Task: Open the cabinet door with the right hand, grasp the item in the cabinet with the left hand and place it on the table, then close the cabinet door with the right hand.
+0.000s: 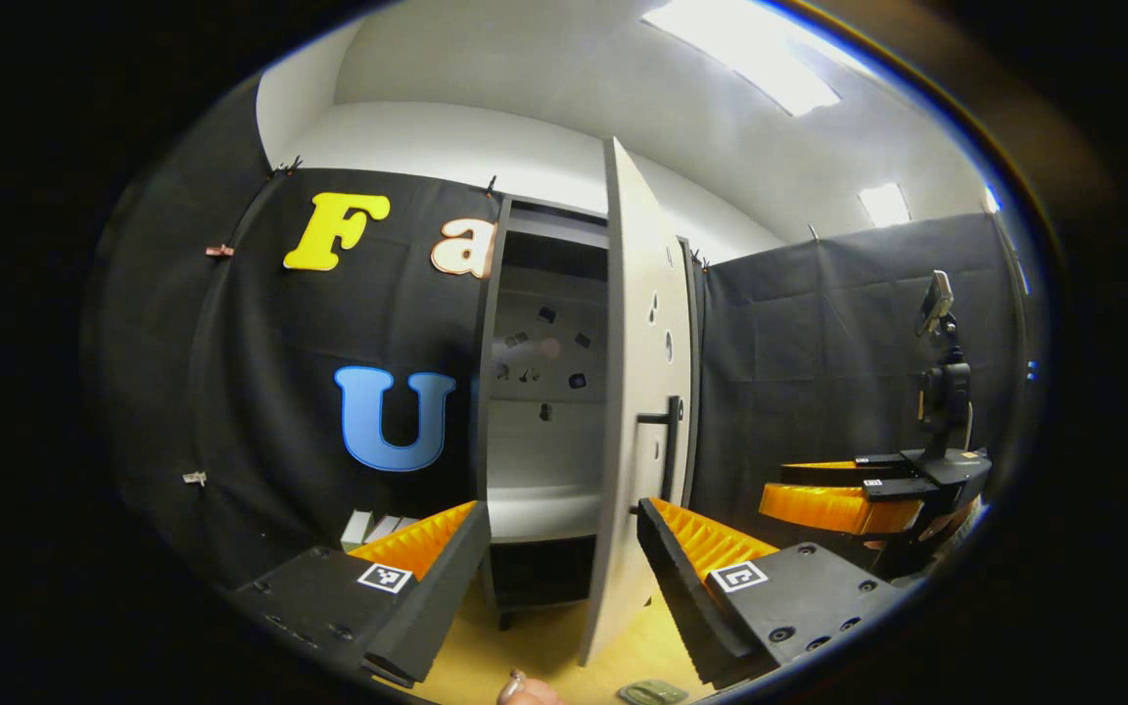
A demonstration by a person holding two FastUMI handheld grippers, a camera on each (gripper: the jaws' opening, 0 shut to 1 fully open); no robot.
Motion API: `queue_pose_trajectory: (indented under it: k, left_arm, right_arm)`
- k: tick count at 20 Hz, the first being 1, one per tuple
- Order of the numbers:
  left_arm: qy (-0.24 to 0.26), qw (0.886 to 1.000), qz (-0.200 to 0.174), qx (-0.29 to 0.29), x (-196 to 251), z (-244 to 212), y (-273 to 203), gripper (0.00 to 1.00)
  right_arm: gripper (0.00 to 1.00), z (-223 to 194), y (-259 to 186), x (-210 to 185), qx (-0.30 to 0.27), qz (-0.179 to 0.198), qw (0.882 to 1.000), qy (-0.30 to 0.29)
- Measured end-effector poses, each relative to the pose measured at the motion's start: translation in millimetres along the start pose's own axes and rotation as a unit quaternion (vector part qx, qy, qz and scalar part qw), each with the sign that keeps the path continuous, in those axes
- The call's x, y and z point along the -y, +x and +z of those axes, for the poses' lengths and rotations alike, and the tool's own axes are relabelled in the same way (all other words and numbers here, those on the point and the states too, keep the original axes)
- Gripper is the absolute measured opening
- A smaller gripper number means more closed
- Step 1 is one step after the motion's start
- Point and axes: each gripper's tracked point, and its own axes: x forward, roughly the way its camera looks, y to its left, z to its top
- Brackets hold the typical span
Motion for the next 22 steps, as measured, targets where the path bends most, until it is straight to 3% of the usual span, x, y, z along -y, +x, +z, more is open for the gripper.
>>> queue_pose_trajectory:
  k: [2, 4, 8, 13, 18, 22]
  left_arm:
    - [-0.011, 1.0, 0.011, -0.007, 1, -4, 8, 0.95]
    - [-0.012, 1.0, 0.015, -0.001, 3, -1, 14, 0.95]
    - [-0.003, 0.999, 0.036, -0.008, 9, -2, 28, 0.95]
    - [0.013, 0.997, 0.082, -0.003, 15, 0, 35, 0.95]
    - [-0.022, 0.995, 0.101, -0.007, 23, -10, 39, 0.95]
    - [0.02, 0.993, 0.118, -0.001, 21, -2, 41, 0.95]
  right_arm:
    - [0.97, 5, -3, 27, 0.004, -0.053, 0.998, -0.024]
    - [0.97, 16, -1, 39, 0.019, -0.082, 0.996, -0.04]
    - [0.97, 23, 1, 51, 0.029, -0.088, 0.994, -0.065]
    - [0.97, 15, 1, 63, 0.017, -0.093, 0.994, -0.055]
    - [0.97, 27, 2, 69, 0.037, -0.097, 0.994, -0.043]
    - [0.97, 21, 7, 71, 0.029, -0.086, 0.995, -0.041]
